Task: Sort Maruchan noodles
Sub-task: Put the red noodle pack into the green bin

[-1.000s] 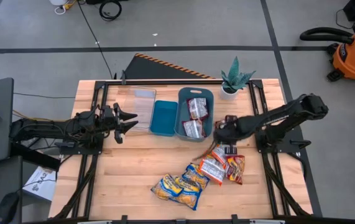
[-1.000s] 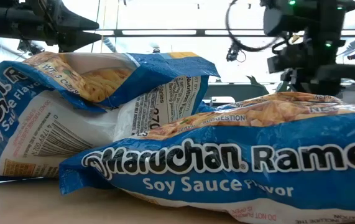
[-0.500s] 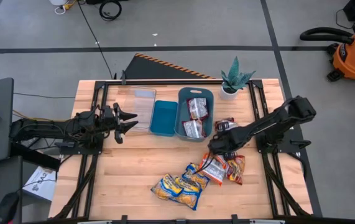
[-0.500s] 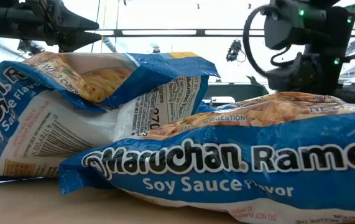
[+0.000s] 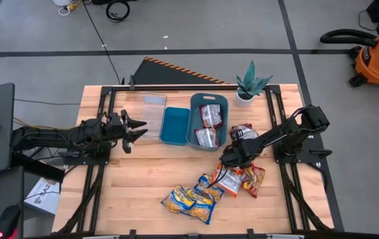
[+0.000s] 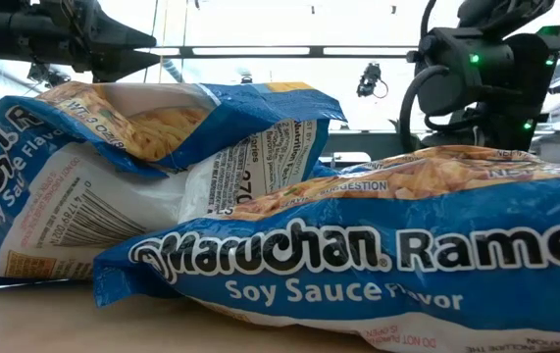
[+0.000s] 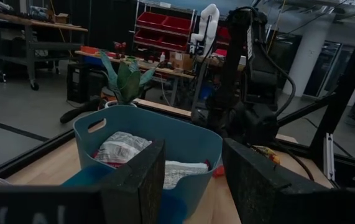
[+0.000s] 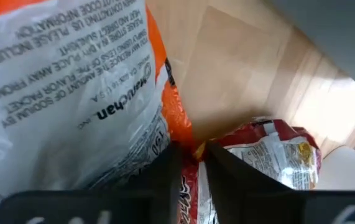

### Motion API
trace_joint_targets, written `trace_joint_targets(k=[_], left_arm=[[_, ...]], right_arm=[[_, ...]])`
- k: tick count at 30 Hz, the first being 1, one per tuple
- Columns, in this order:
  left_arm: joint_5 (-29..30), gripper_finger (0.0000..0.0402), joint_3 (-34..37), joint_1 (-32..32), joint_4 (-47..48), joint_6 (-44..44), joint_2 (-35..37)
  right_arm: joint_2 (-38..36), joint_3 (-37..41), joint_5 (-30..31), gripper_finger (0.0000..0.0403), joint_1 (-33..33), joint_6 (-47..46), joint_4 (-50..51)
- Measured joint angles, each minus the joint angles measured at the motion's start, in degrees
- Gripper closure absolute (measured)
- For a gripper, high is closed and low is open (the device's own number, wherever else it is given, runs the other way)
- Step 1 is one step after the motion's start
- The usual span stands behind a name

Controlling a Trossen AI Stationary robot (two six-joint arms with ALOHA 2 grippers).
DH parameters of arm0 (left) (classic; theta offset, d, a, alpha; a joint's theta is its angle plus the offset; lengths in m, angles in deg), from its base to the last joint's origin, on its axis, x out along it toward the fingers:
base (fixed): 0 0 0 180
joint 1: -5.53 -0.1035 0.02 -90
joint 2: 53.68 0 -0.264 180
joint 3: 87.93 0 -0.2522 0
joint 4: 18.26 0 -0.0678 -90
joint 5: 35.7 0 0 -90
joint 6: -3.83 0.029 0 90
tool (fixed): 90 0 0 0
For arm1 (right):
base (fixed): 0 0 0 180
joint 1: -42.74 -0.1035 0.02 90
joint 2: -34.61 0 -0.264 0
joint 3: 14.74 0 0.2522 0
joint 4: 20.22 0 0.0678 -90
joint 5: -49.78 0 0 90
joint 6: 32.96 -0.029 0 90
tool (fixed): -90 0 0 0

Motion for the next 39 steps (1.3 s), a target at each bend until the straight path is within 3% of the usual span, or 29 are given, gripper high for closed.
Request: trace_joint_targets(k=[6,13,28,39], left_arm=[[0.00,0.0235,0.00,0.00,0.00,-0.02,-0.02],[0.00,0.0235,0.00,0.00,0.00,0.02,0.00],[-0.01,0.0235,0.00,0.00,-0.02,0.00,-0.01],[0.00,0.0235,0.00,0.00,-0.07,0.02,-0.01]], right_arm=[[-0.13,0.02,0.05,0.0395,0.02,-0.01,0.14],[-1.32,-3.50,1.90,0.0397,-0.11,-1.33,6.19],[-14.80,-18.73,9.23,0.0399,-0.11,-12.19,25.50],[-19.57,-33.32,19.86,0.0399,0.39,-8.46,26.02]])
